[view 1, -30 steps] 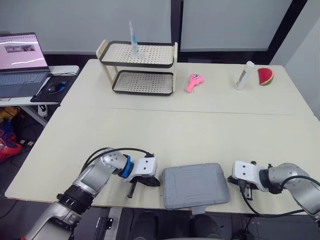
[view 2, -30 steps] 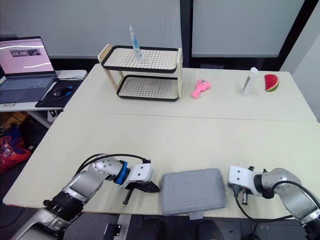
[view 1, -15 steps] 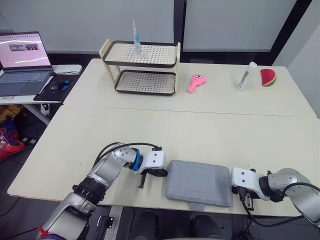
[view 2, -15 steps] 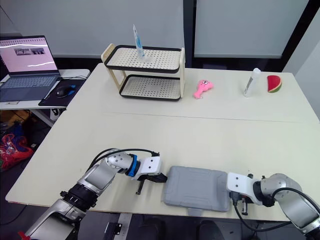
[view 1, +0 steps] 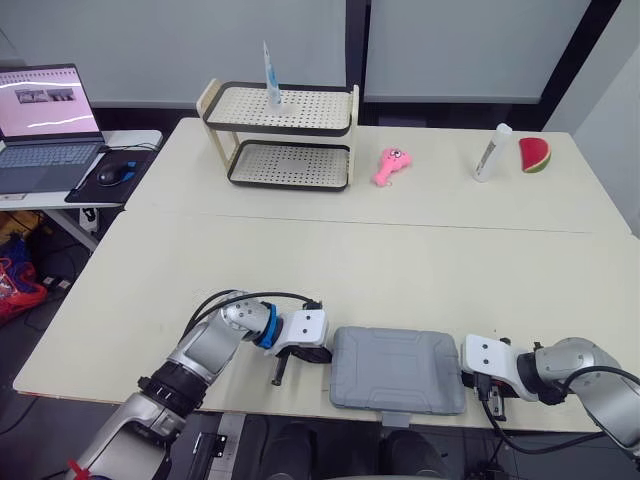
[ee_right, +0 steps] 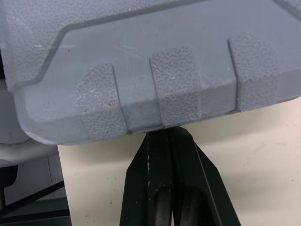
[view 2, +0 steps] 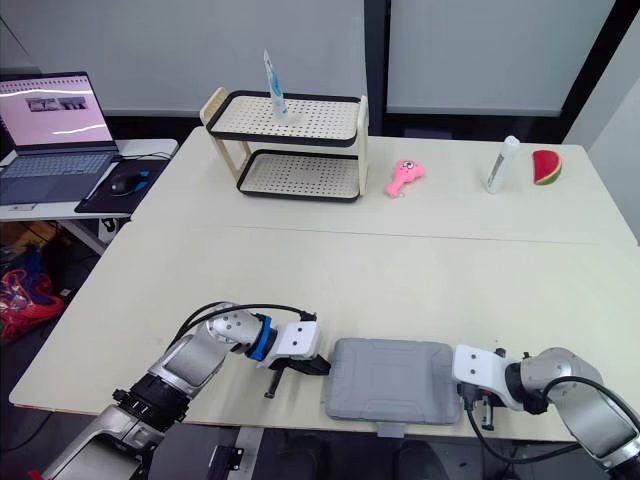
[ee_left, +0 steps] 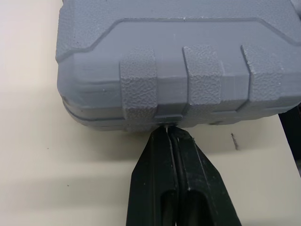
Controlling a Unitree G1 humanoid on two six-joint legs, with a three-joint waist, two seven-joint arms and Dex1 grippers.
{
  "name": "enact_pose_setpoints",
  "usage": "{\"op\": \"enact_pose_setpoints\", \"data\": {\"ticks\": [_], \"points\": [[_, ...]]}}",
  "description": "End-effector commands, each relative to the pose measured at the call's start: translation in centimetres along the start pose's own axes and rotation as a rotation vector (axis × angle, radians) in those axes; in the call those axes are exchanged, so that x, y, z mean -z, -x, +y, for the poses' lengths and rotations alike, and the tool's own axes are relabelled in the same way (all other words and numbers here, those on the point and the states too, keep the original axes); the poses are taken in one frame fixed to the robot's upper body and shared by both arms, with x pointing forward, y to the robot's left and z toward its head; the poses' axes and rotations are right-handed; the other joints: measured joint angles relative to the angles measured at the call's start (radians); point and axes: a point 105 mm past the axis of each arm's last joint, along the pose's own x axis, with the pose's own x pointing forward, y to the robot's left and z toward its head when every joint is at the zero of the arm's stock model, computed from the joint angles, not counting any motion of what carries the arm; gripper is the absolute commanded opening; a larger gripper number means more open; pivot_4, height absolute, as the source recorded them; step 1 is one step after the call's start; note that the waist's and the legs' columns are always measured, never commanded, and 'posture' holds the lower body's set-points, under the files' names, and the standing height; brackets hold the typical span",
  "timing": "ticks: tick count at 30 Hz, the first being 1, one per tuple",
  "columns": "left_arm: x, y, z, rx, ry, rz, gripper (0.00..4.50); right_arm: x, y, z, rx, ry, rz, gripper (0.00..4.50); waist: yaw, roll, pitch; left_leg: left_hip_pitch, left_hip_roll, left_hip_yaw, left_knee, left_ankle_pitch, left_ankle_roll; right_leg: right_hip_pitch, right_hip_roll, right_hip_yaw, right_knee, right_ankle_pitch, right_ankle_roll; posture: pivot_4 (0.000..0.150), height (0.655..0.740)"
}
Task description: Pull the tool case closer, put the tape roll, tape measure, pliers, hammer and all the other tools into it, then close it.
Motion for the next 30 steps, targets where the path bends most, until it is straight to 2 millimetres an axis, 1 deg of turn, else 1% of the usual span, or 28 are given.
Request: {"op": "enact_pose_setpoints", "data": {"ticks": [1,9,17,22,25,27,29,30], "points": [[-1.1,-0.7,-0.6,0.03,-0.037,-0.032,0.0,-1.0,-0.2,0.9,-0.031,0.028,-0.036,0.0,0.0,0.0,0.0,0.0,0.0,0.0,0.0,0.0,0.0,0.0,0.0,0.0,0.0,0.0,0.0,0.15,0.74],[-0.8,-0.7,-0.4,0.013,-0.031,-0.024,0.0,-0.4,-0.2,0.7,-0.023,0.028,-0.017,0.0,0.0,0.0,0.0,0.0,0.0,0.0,0.0,0.0,0.0,0.0,0.0,0.0,0.0,0.0,0.0,0.15,0.74],[-0.6,-0.6,-0.8,0.029,-0.027,-0.019,0.0,-0.1,-0.1,0.2,-0.011,0.026,-0.01,0.0,0.0,0.0,0.0,0.0,0.0,0.0,0.0,0.0,0.0,0.0,0.0,0.0,0.0,0.0,0.0,0.15,0.74],[-0.2,-0.5,-0.4,0.001,-0.022,-0.009,0.0,0.3,0.1,-0.1,0.002,0.029,0.003,0.0,0.0,0.0,0.0,0.0,0.0,0.0,0.0,0.0,0.0,0.0,0.0,0.0,0.0,0.0,0.0,0.15,0.74],[0.7,0.8,0.2,-0.054,-0.022,0.01,0.0,1.4,0.6,-1.2,0.053,0.032,0.033,0.0,0.0,0.0,0.0,0.0,0.0,0.0,0.0,0.0,0.0,0.0,0.0,0.0,0.0,0.0,0.0,0.15,0.74],[1.1,2.1,0.5,-0.103,-0.036,0.002,0.0,2.0,1.2,-2.1,0.105,0.04,0.045,0.0,-0.001,0.0,0.0,0.001,0.0,0.0,0.0,0.0,0.0,0.0,0.0,0.0,0.0,0.0,0.0,0.15,0.74],[1.5,4.1,1.0,-0.175,-0.037,-0.014,0.0,2.8,2.3,-3.3,0.175,0.064,0.055,0.0,-0.001,0.0,0.0,0.001,0.0,0.0,0.0,0.0,0.0,0.0,0.0,0.0,0.0,0.0,0.0,0.15,0.74],[1.7,5.5,1.4,-0.227,-0.028,-0.03,0.18,2.9,3.2,-4.0,0.216,0.068,0.046,0.0,-0.001,0.0,0.0,0.001,0.0,0.0,0.0,0.0,0.0,0.0,0.0,0.0,0.0,0.0,0.0,0.15,0.74]]}}
